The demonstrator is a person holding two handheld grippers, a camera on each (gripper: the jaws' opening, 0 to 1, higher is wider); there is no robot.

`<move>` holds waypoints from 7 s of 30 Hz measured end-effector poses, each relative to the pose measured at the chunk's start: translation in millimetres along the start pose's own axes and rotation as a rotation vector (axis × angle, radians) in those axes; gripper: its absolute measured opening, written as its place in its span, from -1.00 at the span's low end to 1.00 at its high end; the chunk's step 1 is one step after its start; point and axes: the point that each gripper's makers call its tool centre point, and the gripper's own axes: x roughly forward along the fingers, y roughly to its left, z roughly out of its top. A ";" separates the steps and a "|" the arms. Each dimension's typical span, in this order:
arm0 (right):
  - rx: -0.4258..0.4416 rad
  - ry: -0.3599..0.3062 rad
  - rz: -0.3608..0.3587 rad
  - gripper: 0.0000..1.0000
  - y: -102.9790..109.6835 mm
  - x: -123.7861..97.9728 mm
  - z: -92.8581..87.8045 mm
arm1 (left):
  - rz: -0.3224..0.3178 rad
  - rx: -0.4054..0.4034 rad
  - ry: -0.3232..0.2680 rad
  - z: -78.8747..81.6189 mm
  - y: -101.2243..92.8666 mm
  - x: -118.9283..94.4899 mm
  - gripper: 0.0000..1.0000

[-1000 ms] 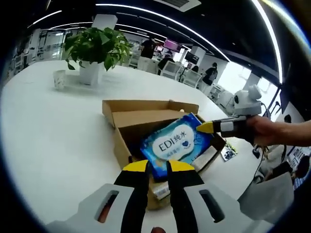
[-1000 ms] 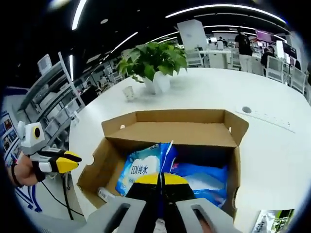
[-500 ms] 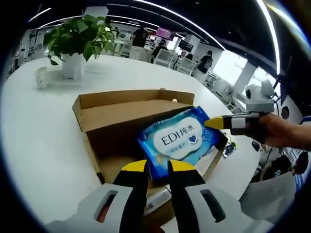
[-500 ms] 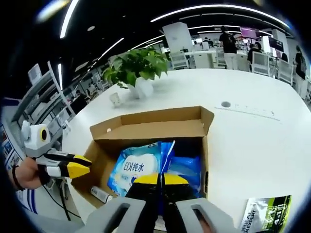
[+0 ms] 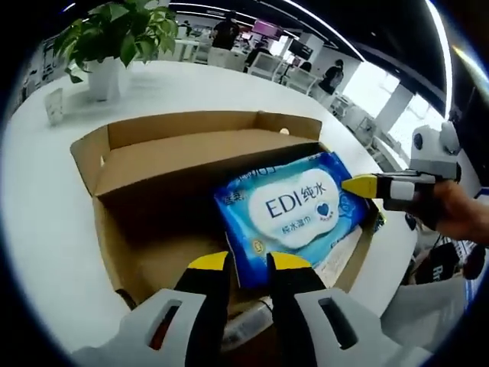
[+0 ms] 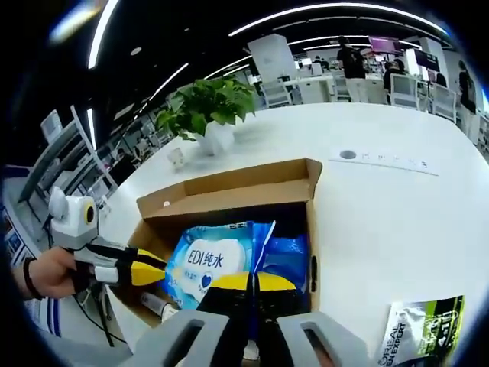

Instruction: Operate the shoe box by opening the lid, removing the specified soft item, and placing it in the target area until the item is outside and the box remains undamaged.

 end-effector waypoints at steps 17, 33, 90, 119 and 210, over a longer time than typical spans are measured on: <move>0.013 -0.014 0.038 -1.00 -0.1 3.2 -3.0 | -0.002 0.000 0.068 -9.3 -3.4 21.1 -0.76; -0.048 0.002 0.026 -1.00 8.1 3.7 -4.9 | -0.008 0.000 0.023 -0.2 -0.1 9.3 -0.97; -0.029 -0.147 0.013 -1.00 -1.3 -77.0 1.8 | -0.025 0.105 -0.089 29.8 -67.6 -29.8 -1.00; 0.100 -0.212 -0.087 -1.00 -76.9 -153.2 -42.3 | -0.147 0.238 -0.028 23.8 -168.3 13.7 -1.00; 0.098 -0.020 -0.098 -1.00 -227.1 -152.7 -83.4 | -0.131 0.174 0.098 -12.4 -254.2 134.0 -1.00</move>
